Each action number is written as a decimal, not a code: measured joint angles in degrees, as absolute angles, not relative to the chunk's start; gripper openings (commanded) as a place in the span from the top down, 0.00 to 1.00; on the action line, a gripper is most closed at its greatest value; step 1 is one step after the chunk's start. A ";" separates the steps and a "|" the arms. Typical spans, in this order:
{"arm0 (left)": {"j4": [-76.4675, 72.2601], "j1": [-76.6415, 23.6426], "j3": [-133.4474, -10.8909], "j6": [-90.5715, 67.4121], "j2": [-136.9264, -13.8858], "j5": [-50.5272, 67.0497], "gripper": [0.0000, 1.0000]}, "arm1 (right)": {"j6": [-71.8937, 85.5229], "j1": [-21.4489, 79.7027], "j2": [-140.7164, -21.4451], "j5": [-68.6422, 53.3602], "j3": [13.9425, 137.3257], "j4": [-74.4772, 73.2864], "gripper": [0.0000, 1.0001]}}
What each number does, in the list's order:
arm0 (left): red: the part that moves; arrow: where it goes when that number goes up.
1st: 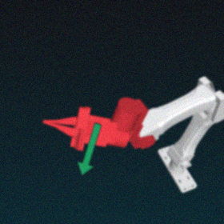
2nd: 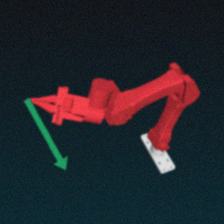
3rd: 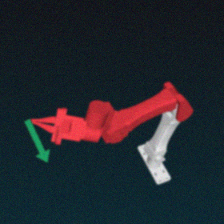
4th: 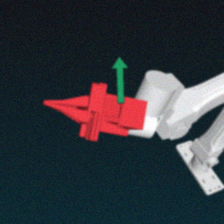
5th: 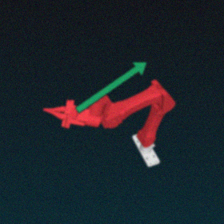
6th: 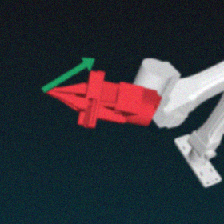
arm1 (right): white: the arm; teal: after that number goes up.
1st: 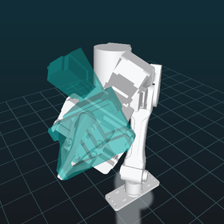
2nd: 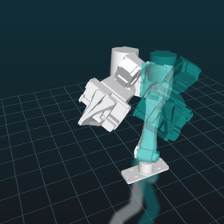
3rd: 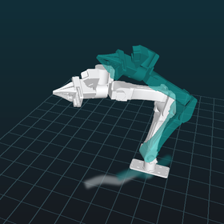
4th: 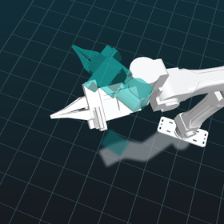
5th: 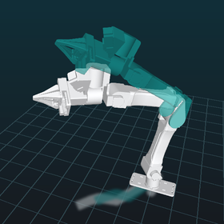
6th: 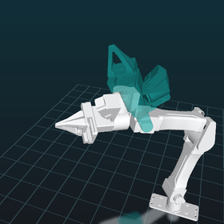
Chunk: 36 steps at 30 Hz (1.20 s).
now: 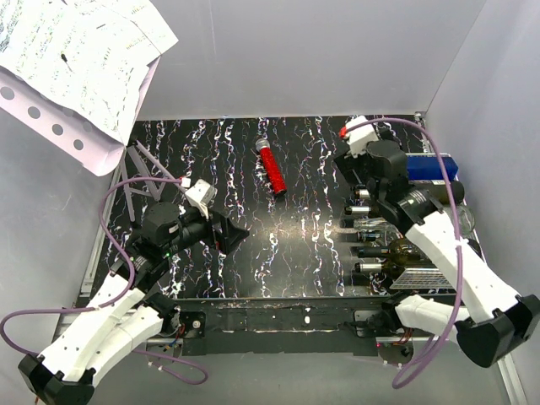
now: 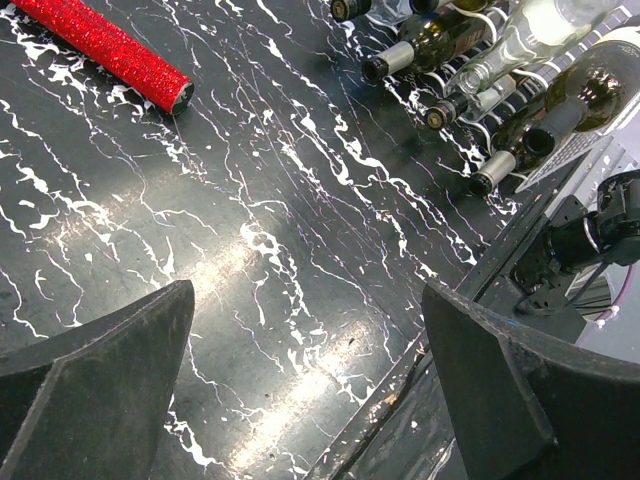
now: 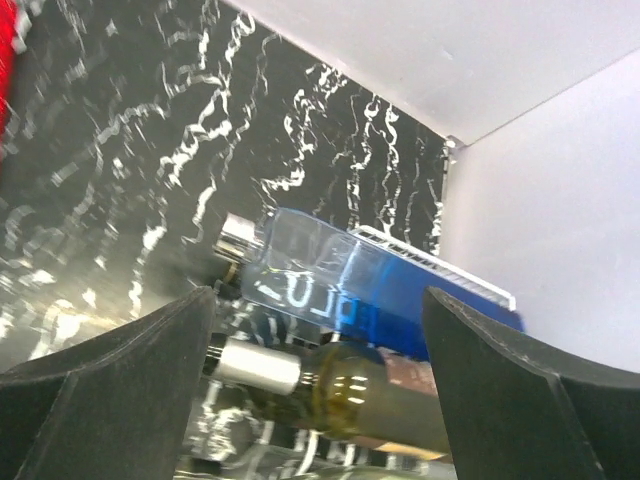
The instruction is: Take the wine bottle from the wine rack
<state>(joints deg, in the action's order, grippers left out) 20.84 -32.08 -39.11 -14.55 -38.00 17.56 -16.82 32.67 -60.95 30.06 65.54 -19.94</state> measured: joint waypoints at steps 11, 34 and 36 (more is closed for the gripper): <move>20.27 -32.08 -39.11 -14.31 -36.91 18.20 0.02 | -42.96 26.00 -72.73 22.15 71.57 -27.75 0.02; 20.03 -32.08 -39.11 -13.45 -39.81 17.04 0.02 | -54.96 15.42 -84.66 7.05 79.42 -41.91 0.02; 20.03 -32.08 -39.11 -13.45 -39.75 16.86 0.02 | -55.61 15.05 -85.21 6.98 79.42 -41.85 0.02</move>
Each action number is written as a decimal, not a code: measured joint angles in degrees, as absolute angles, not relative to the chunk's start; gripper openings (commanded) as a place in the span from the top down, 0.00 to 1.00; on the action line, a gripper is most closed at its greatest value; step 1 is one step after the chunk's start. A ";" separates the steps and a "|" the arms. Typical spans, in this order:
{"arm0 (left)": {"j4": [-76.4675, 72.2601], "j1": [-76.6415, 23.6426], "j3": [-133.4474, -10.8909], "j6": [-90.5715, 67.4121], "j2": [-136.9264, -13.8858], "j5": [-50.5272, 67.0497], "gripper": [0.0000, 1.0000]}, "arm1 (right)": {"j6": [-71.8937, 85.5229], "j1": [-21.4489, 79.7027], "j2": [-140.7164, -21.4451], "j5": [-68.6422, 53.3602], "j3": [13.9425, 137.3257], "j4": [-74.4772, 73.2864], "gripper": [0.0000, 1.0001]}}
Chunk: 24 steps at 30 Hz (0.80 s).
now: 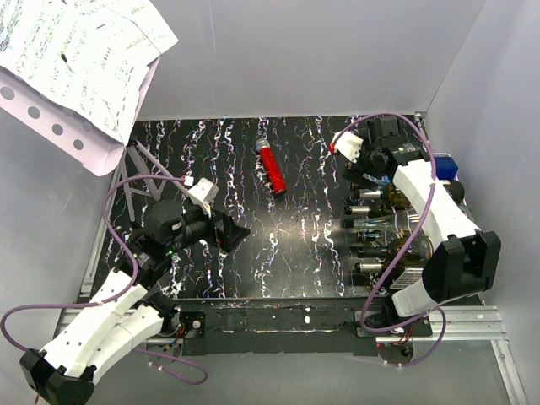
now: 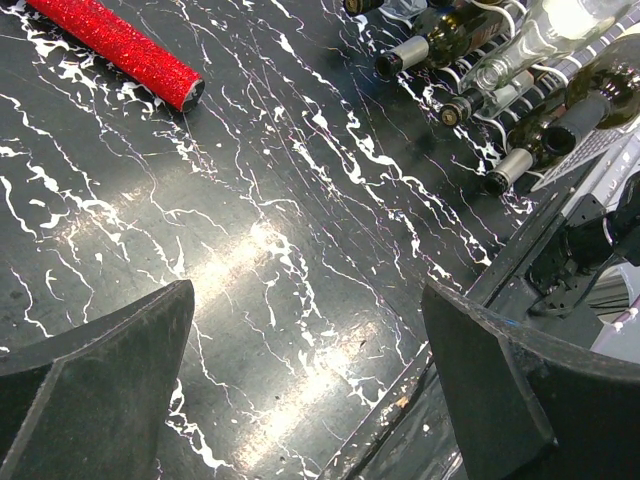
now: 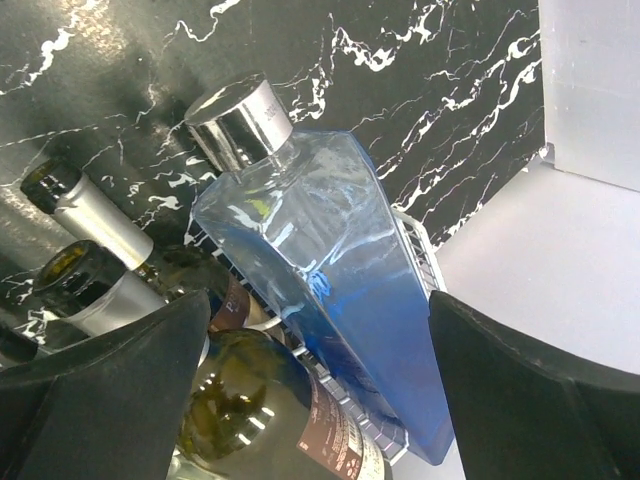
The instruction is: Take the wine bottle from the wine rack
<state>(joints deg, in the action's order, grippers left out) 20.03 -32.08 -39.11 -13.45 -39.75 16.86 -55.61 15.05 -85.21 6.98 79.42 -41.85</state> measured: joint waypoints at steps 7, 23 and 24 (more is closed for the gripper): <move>20.03 -32.08 -39.11 -13.41 -39.66 16.49 0.02 | -58.78 14.35 -87.94 7.79 78.72 -37.34 0.02; 19.59 -32.08 -39.09 -12.80 -38.72 16.56 0.02 | -63.05 13.61 -90.04 7.03 75.70 -34.24 0.02; 19.57 -32.08 -39.09 -12.80 -38.68 16.56 0.02 | -63.18 13.54 -90.13 7.03 75.42 -33.89 0.03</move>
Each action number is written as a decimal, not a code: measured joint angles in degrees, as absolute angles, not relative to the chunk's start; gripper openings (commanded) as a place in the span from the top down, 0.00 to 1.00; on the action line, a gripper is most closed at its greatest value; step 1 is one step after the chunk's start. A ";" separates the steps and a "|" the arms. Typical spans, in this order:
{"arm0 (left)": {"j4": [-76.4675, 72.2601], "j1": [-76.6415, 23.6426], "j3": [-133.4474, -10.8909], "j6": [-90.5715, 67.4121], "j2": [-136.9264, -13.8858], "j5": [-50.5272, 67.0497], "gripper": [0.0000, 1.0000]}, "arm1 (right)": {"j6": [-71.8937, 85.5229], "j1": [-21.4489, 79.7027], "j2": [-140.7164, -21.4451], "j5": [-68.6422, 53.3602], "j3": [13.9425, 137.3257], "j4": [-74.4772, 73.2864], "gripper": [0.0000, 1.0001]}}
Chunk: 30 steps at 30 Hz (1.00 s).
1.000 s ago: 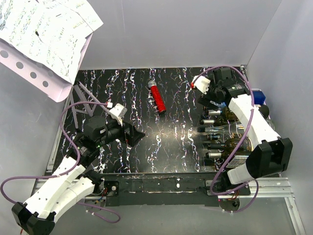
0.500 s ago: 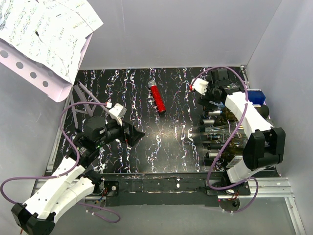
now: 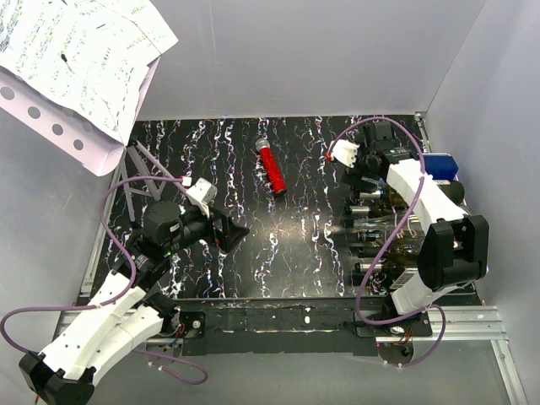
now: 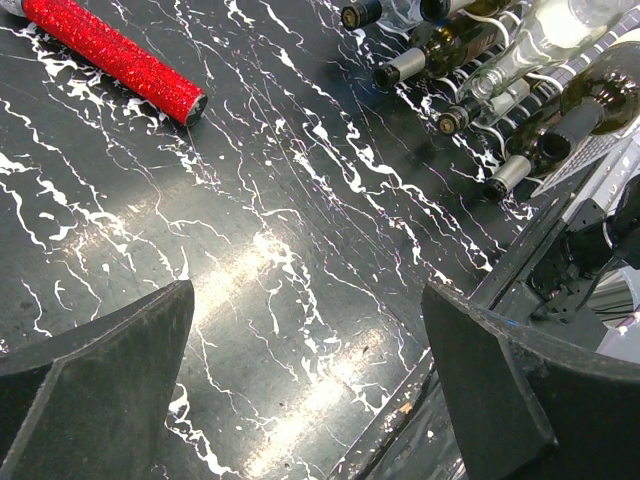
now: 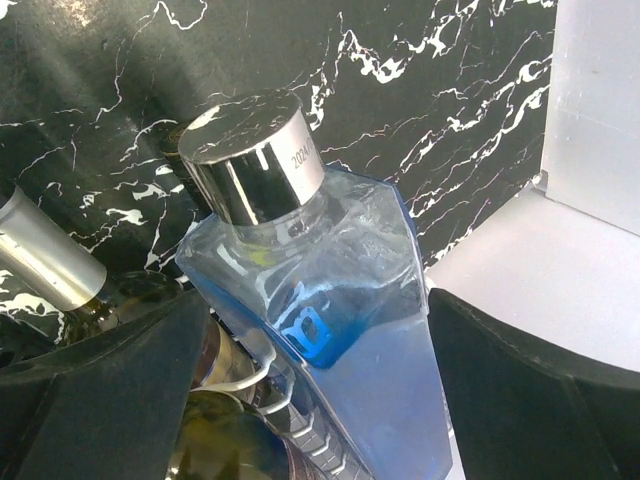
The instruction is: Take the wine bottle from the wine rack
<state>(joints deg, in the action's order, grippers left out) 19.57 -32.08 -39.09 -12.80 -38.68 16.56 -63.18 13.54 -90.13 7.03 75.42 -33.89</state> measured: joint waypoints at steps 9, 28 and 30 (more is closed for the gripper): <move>19.22 -32.08 -39.09 -12.58 -38.44 16.73 0.02 | -63.99 13.50 -91.15 7.16 75.16 -32.51 0.04; 19.20 -32.08 -39.09 -12.45 -37.91 16.71 0.02 | -64.66 13.56 -92.68 7.97 75.53 -30.79 0.47; 19.20 -32.08 -39.07 -12.43 -37.78 16.71 0.02 | -64.49 13.63 -92.68 8.14 75.50 -30.70 0.50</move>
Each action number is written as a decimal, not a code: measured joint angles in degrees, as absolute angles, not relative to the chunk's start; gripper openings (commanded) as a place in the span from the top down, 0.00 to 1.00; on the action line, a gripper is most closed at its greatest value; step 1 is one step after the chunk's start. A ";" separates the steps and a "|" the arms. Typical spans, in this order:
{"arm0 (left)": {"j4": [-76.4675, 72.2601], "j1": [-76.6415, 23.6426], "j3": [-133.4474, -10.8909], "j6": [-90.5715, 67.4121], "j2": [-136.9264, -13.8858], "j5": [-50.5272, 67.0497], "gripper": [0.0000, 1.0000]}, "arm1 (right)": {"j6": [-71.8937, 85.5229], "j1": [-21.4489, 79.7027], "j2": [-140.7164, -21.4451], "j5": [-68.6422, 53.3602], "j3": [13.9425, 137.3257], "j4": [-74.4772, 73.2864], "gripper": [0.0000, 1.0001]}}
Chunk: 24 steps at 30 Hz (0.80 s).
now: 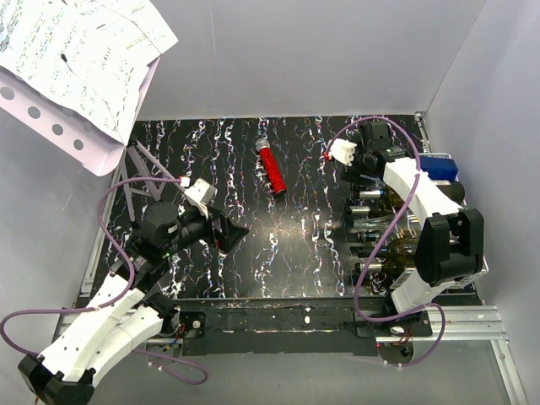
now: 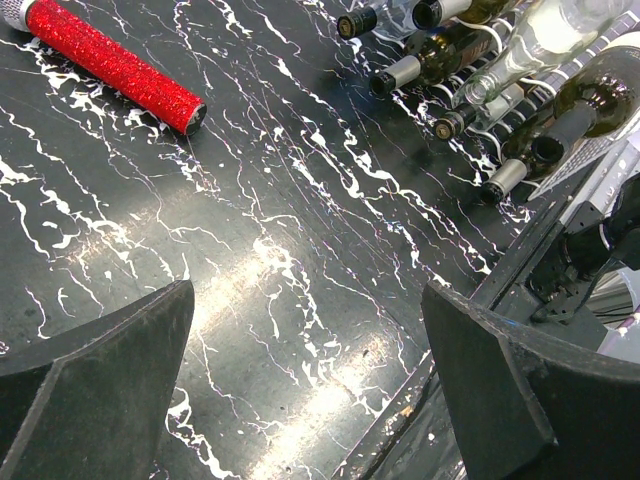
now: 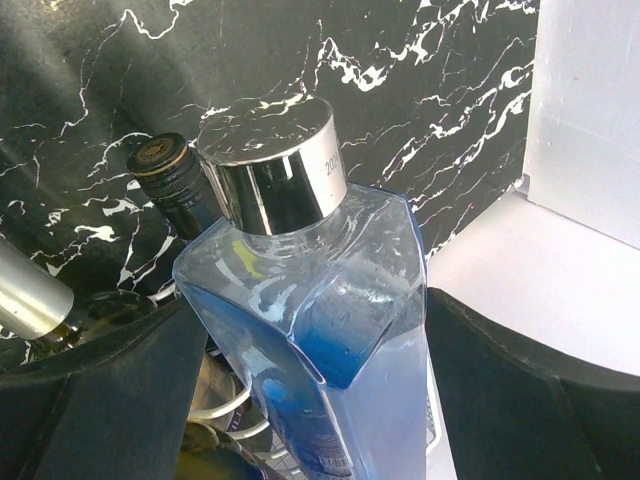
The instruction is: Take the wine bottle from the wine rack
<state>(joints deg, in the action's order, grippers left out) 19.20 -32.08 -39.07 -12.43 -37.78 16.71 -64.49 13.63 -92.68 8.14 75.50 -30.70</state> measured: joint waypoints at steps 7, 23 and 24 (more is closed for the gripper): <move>19.20 -32.08 -39.07 -12.38 -37.56 16.71 0.02 | -64.18 15.86 -90.30 11.90 70.26 -24.62 0.56; 19.00 -32.08 -39.05 -12.38 -36.01 16.73 0.02 | -64.90 22.59 -83.50 20.91 57.89 -7.20 0.59; 18.98 -32.08 -39.05 -12.38 -35.90 16.73 0.02 | -64.77 22.61 -82.98 21.17 57.54 -6.83 0.59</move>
